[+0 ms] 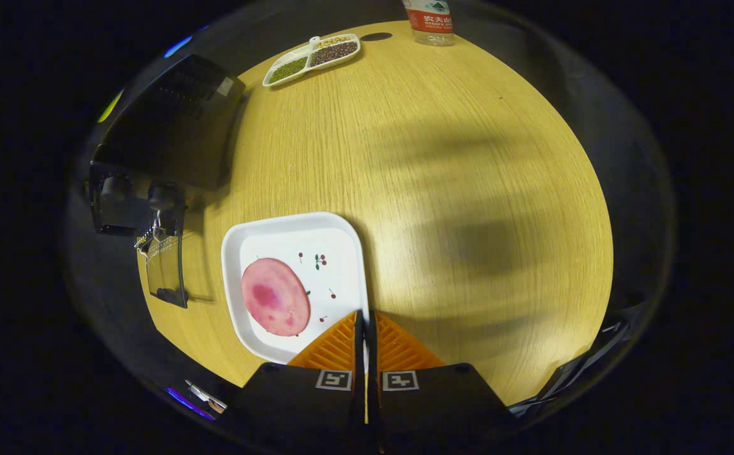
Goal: Open the toaster oven, put the food inside, and close the toaster oven door.
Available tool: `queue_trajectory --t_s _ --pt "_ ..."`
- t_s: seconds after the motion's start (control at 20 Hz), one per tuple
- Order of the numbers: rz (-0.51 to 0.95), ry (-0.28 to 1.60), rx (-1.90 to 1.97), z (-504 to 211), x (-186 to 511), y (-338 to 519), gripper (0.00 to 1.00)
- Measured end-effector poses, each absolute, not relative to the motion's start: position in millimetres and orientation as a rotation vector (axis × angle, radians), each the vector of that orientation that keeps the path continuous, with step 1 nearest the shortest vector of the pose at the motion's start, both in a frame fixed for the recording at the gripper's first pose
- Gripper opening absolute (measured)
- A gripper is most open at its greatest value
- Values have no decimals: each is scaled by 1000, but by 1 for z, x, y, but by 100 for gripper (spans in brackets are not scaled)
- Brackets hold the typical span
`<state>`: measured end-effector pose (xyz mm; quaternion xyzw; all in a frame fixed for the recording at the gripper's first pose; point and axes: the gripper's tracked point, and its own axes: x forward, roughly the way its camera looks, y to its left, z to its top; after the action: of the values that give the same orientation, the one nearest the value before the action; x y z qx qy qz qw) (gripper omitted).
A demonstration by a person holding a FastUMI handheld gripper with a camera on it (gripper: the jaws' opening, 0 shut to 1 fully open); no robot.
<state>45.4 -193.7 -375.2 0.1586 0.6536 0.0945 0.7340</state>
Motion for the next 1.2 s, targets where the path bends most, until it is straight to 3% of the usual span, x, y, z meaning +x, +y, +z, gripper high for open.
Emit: queue_trajectory --t_s 0.7,1.2 --pt "148 1253 632 -332 30 -186 2" --pt "56 1103 833 -288 -19 -157 2"
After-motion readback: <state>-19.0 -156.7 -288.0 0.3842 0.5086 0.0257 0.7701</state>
